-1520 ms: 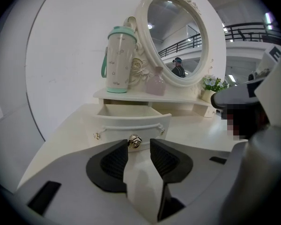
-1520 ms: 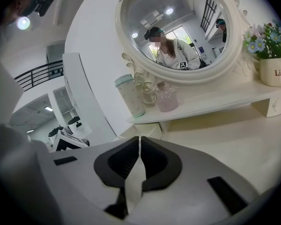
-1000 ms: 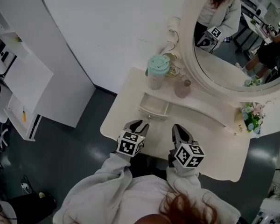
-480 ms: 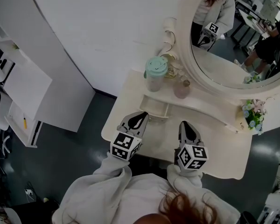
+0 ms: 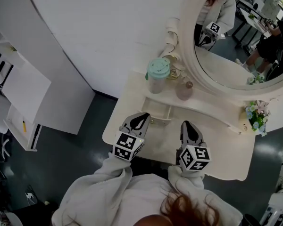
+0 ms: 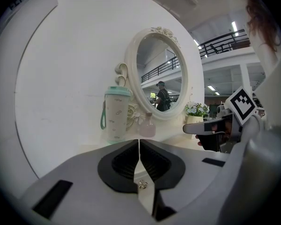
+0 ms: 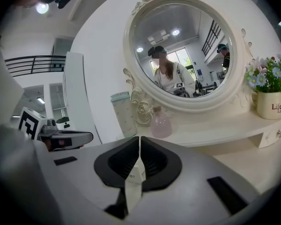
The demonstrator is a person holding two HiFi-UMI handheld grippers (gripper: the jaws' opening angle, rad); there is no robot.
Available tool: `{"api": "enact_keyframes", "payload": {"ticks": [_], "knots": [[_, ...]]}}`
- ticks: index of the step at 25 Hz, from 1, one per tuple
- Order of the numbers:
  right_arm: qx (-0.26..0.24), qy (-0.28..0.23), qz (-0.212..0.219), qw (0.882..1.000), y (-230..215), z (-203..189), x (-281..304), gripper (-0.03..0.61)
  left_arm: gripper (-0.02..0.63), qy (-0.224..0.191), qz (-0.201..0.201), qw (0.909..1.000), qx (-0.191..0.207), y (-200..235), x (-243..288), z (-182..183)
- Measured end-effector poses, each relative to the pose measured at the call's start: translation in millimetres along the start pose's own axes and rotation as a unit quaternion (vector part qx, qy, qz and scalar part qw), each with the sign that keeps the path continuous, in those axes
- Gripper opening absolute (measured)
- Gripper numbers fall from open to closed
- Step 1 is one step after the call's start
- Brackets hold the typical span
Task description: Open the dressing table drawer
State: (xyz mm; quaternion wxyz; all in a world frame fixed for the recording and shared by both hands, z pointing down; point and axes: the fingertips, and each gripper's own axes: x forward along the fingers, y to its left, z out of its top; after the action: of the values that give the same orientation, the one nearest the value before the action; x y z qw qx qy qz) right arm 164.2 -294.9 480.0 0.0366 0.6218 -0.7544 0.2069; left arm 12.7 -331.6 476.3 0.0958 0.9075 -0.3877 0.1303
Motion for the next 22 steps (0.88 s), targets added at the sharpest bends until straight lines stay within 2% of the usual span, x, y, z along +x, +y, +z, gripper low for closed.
{"api": "enact_keyframes", "payload": {"ticks": [7,22], "knots": [[-0.015,0.003,0.017,1.000,13,-1,2,0.037,0.023,0.006,-0.001,1.0000,-0.004,1,0,-5],[-0.013,0.009,0.016,1.000,14,-5,5,0.037,0.023,0.016,-0.002,0.9998,-0.010,2,0,-13]]}}
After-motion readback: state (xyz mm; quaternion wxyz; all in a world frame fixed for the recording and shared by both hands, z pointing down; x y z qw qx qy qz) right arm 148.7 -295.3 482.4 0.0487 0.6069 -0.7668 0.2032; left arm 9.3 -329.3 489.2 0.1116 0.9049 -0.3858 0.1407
